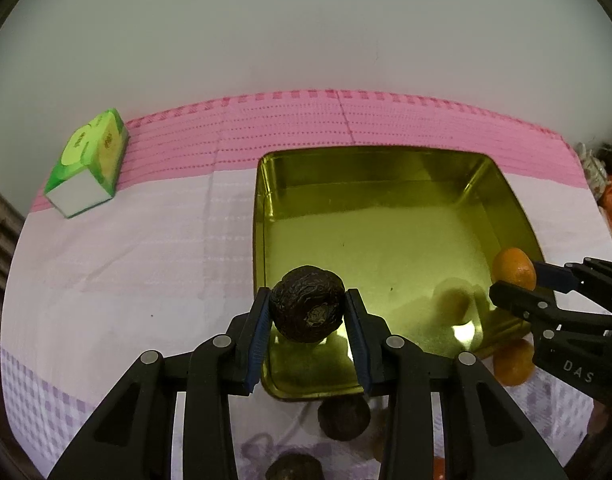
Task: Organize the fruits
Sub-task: 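Lift and carry the orange with right gripper while left carries dark fruit over the tin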
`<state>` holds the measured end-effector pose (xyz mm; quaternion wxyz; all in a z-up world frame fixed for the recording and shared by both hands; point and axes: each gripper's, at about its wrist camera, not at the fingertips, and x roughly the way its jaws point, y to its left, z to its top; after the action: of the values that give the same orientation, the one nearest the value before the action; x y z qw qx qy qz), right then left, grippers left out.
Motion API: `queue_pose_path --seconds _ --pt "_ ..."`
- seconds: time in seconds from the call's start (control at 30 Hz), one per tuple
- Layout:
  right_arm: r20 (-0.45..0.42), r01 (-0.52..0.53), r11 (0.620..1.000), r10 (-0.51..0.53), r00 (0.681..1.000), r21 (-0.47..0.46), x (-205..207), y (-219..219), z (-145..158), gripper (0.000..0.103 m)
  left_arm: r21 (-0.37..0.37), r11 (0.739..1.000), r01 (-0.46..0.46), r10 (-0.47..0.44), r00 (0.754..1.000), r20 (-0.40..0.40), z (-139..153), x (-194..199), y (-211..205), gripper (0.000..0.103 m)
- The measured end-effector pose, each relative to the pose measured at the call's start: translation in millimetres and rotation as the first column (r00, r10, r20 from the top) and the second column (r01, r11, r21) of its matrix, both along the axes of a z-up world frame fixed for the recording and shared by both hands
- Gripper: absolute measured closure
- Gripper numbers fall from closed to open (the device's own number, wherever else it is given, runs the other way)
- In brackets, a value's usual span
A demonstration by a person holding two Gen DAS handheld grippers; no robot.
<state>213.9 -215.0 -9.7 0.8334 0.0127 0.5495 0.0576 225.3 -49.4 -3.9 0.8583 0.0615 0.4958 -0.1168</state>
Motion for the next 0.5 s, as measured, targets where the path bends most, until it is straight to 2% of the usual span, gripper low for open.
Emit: queue_pose_path --seconds 0.5 --pt "-0.029 -0.007 1.000 0.007 1.000 -0.018 8.1 1.4 -13.5 0.064 0.041 0.999 0.006 -0.004 0.999 -0.040 -22.3 7.5 -14.6 0.066"
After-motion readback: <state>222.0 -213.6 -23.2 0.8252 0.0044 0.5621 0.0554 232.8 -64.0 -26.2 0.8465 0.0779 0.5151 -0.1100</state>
